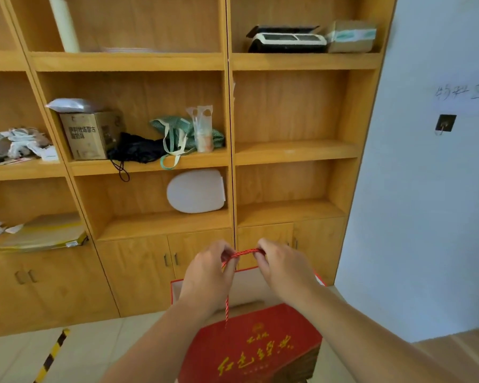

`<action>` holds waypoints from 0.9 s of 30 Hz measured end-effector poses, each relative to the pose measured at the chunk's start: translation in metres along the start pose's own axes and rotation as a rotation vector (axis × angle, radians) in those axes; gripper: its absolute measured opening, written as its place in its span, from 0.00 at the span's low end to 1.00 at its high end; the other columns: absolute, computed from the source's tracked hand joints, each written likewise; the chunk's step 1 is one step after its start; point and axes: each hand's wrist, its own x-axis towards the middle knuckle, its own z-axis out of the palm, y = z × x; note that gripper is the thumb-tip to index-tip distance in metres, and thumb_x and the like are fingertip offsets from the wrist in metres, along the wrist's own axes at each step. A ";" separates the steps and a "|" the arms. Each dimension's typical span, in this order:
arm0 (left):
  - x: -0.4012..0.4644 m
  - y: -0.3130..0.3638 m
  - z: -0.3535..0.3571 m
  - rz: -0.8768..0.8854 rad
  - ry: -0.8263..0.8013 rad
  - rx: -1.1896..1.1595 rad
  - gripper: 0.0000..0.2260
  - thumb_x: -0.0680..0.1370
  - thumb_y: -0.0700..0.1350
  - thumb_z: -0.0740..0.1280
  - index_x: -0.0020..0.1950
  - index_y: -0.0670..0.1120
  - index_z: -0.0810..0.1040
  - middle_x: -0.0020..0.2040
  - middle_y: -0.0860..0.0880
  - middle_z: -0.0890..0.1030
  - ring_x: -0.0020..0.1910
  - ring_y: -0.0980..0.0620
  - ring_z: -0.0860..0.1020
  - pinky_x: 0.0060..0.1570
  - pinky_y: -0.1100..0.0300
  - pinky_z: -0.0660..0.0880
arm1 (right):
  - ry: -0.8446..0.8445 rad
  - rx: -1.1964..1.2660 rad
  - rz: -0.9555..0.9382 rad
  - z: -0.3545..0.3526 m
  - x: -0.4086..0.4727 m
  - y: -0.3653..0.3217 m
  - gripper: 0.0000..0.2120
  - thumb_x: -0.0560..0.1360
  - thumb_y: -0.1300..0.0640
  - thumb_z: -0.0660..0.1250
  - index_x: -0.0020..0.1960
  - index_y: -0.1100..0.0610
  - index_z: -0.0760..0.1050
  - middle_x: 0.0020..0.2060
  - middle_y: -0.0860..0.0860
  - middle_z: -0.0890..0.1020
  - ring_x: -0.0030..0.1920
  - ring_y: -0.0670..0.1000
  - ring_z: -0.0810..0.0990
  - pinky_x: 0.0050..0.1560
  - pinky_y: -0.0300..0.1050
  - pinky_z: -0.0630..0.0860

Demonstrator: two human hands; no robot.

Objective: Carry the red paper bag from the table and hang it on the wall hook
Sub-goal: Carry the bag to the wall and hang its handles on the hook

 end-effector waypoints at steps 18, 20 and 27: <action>0.311 -0.099 0.134 0.303 -0.248 -0.170 0.05 0.78 0.47 0.71 0.46 0.56 0.78 0.41 0.58 0.80 0.42 0.59 0.79 0.43 0.55 0.79 | 0.022 -0.130 0.308 0.073 0.251 0.114 0.11 0.83 0.51 0.61 0.46 0.55 0.74 0.41 0.53 0.81 0.41 0.57 0.79 0.41 0.56 0.77; 0.343 -0.092 0.148 0.345 -0.279 -0.179 0.05 0.78 0.47 0.71 0.46 0.57 0.78 0.41 0.58 0.80 0.43 0.59 0.79 0.43 0.54 0.79 | 0.039 -0.139 0.357 0.071 0.269 0.131 0.10 0.83 0.51 0.60 0.48 0.55 0.74 0.42 0.53 0.81 0.41 0.55 0.78 0.42 0.54 0.77; 0.443 -0.053 0.225 0.499 -0.348 -0.278 0.06 0.76 0.46 0.73 0.43 0.56 0.78 0.40 0.59 0.81 0.42 0.60 0.80 0.42 0.52 0.79 | 0.144 -0.206 0.542 0.060 0.312 0.207 0.08 0.83 0.50 0.60 0.50 0.52 0.75 0.43 0.51 0.82 0.40 0.52 0.79 0.44 0.49 0.79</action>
